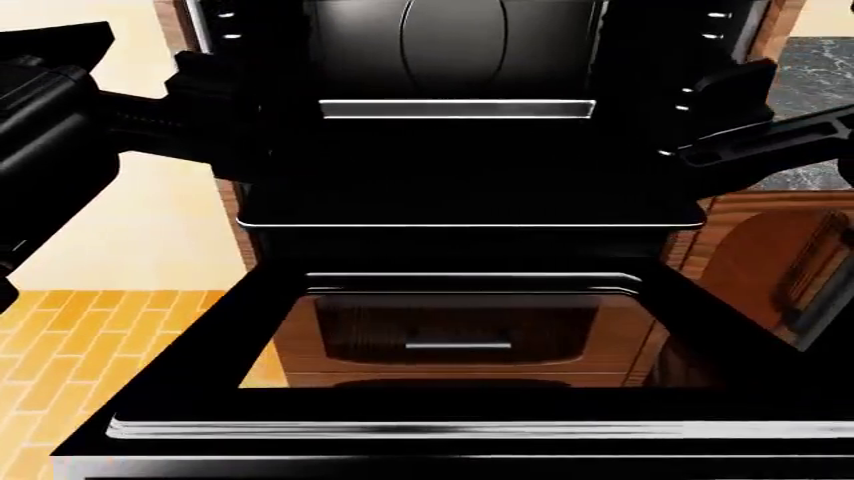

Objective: Fully slide the oven rack out.

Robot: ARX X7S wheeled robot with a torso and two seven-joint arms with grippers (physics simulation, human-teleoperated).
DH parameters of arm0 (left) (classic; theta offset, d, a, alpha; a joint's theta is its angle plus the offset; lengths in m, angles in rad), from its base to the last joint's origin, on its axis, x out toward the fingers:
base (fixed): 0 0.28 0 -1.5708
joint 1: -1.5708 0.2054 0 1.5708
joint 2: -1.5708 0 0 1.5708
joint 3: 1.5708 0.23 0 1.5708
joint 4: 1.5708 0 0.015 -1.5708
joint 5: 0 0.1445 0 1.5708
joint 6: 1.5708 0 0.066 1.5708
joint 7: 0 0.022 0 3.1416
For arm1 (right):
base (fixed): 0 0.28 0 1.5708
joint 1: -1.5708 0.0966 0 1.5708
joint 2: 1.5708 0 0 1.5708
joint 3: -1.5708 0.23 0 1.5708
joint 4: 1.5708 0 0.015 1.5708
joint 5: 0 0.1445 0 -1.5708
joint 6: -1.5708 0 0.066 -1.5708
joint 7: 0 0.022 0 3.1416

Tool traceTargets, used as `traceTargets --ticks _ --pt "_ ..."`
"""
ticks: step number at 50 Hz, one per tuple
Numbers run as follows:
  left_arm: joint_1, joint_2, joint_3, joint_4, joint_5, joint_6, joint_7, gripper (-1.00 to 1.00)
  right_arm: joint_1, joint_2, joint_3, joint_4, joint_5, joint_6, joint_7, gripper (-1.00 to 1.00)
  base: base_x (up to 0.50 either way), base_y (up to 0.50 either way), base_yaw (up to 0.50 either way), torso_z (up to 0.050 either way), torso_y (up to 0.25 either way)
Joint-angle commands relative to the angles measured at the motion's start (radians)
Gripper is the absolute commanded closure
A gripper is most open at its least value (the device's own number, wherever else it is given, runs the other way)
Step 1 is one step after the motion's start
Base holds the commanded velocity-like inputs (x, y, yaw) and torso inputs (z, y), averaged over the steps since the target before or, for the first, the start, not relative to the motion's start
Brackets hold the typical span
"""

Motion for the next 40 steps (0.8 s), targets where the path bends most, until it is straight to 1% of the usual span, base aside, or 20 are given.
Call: traceTargets --ticks 1,6,9,27,33,40 --pt "0.005 -0.001 0.005 0.003 0.011 0.010 0.009 -1.00 -0.011 -0.001 -0.001 -0.003 -0.008 -0.007 -0.011 -1.00 0.00 -0.50 0.00 0.000 0.000" --pt "0.008 -0.006 0.008 0.005 0.012 0.012 0.012 -1.00 -0.013 -0.002 -0.003 0.000 -0.010 -0.011 -0.013 -1.00 0.00 -0.34 0.00 0.000 0.000" --pt "0.009 -0.010 0.007 0.005 0.013 0.014 0.014 -1.00 -0.015 -0.003 -0.006 0.000 -0.009 -0.012 -0.011 -1.00 0.19 -0.11 0.00 0.000 0.000" --pt "0.020 -0.013 0.015 0.010 0.024 0.030 0.025 -1.00 0.004 -0.014 -0.017 0.005 -0.002 -0.016 -0.013 -1.00 0.37 0.00 0.00 0.000 0.000" --pt "0.019 -0.016 0.019 0.009 0.028 0.036 0.023 -1.00 0.001 -0.011 -0.019 0.008 0.005 -0.024 -0.005 -1.00 0.19 0.00 0.00 0.000 0.000" --pt "0.008 -0.022 0.018 0.009 0.032 0.042 0.023 -1.00 0.002 -0.013 -0.028 0.016 0.040 -0.036 0.006 -1.00 0.00 0.00 0.00 0.000 0.000"
